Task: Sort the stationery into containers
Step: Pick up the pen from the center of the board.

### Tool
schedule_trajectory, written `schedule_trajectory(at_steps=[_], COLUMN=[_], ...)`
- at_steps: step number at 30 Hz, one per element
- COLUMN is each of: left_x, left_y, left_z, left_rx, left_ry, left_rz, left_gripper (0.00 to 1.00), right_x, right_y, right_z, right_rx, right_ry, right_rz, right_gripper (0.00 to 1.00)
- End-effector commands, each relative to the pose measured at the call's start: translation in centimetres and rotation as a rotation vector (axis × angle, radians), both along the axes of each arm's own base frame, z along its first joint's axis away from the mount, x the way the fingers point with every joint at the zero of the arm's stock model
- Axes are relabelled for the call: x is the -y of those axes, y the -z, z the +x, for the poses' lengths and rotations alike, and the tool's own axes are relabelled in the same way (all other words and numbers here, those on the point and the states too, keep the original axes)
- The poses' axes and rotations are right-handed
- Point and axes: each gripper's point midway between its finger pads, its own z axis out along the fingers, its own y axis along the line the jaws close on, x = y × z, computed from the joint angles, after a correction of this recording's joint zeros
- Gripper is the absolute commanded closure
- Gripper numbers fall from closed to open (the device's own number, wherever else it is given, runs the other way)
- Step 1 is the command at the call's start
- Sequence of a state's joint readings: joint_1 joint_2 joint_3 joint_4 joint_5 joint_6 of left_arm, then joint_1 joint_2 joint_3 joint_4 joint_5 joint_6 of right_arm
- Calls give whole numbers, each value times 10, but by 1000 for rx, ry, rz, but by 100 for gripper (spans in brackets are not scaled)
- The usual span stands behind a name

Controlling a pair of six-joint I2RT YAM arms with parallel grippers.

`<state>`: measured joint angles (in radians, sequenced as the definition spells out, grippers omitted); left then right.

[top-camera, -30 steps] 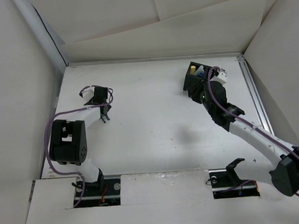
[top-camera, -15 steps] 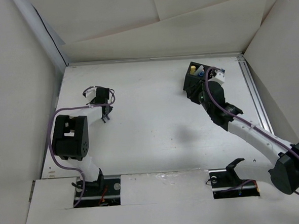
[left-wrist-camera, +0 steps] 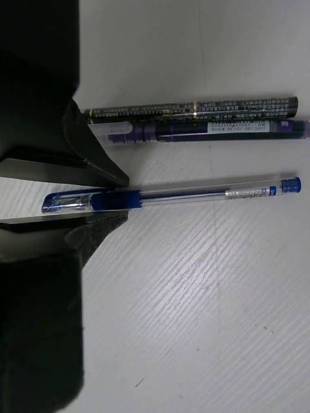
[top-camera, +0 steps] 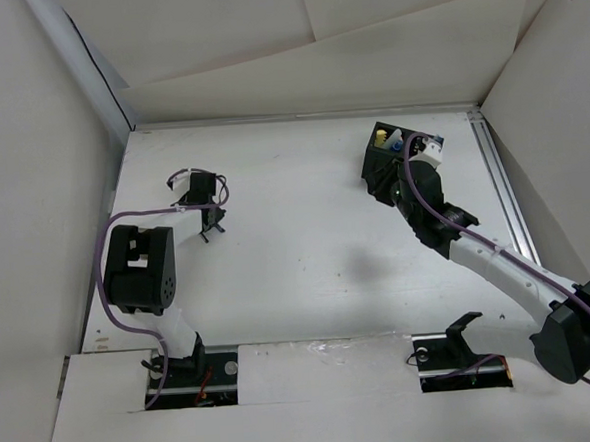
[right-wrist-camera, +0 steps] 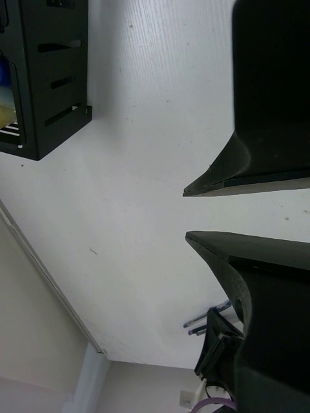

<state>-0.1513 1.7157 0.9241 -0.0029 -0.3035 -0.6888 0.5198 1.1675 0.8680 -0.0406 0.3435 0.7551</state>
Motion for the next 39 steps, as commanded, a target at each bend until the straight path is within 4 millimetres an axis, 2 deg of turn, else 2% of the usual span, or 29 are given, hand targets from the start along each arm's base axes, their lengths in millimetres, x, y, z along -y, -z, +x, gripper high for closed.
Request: schedule_trajectory(at_steps=[1, 2, 4, 6, 9, 10, 12, 13, 14, 15, 16, 17, 20, 21, 23, 25, 26, 27, 28, 30, 32, 37, 39], left_x=[8, 10, 12, 14, 26, 34, 53, 60, 67, 78, 81, 83, 107, 115, 134, 152, 167, 175, 188, 201, 219, 237, 240], left_y=[-6, -7, -5, -3, -19, -28, -41, -42, -56, -61, -67, -74, -83, -92, -102, -106, -110, -114, -115, -124, -124, -136, -138], left_z=[8, 10, 9, 9, 15, 13, 12, 8, 7, 3, 4, -1, -13, -17, -22, -34, -43, -46, -53, -58, -73, -88, -93], left_rx=[14, 20, 19, 25, 83, 108, 149, 164, 201, 217, 248, 268, 319, 348, 398, 428, 438, 466, 471, 506, 498, 548, 551], left_ry=[44, 58, 74, 81, 125, 157, 218, 240, 262, 305, 326, 340, 445, 486, 583, 684, 754, 791, 843, 896, 983, 1131, 1165], left_rz=[-18, -23, -27, -36, -70, -74, -91, -105, -122, -156, -164, -177, -243, -257, -314, -370, -412, -415, -417, -411, -444, -513, -533], left_gripper=[82, 92, 100, 100, 100, 100, 100, 100, 100, 100, 100, 100, 100, 100, 100, 100, 100, 100, 100, 100, 100, 100, 100], right_x=[-6, -6, -5, -2, -7, -10, -17, -19, -22, -23, -26, -28, -37, -41, -55, -68, -77, -83, -89, -103, -112, -134, -136], right_y=[-20, -20, -16, -20, -12, -16, -12, -15, -18, -20, -15, -15, -15, -9, -11, -7, -10, -5, -9, -10, -8, 2, 8], right_z=[2, 2, 4, 6, 7, 7, 6, 7, 6, 7, 7, 6, 8, 8, 6, 7, 5, 5, 6, 0, 3, 5, 11], right_rx=[64, 64, 56, 66, 42, 49, 35, 49, 55, 60, 49, 48, 42, 23, 15, -3, -6, -17, 0, -6, -8, -31, -45], right_ry=[-17, -17, -8, 0, -36, -53, -87, -100, -115, -133, -145, -155, -209, -232, -319, -379, -427, -449, -471, -528, -564, -606, -592], right_rz=[21, 21, 14, 9, 12, 12, 16, 18, 26, 37, 36, 39, 47, 47, 77, 91, 116, 131, 151, 191, 214, 246, 251], right_gripper=[66, 66, 62, 58, 48, 46, 39, 37, 33, 33, 31, 31, 27, 24, 22, 18, 17, 17, 15, 14, 14, 14, 14])
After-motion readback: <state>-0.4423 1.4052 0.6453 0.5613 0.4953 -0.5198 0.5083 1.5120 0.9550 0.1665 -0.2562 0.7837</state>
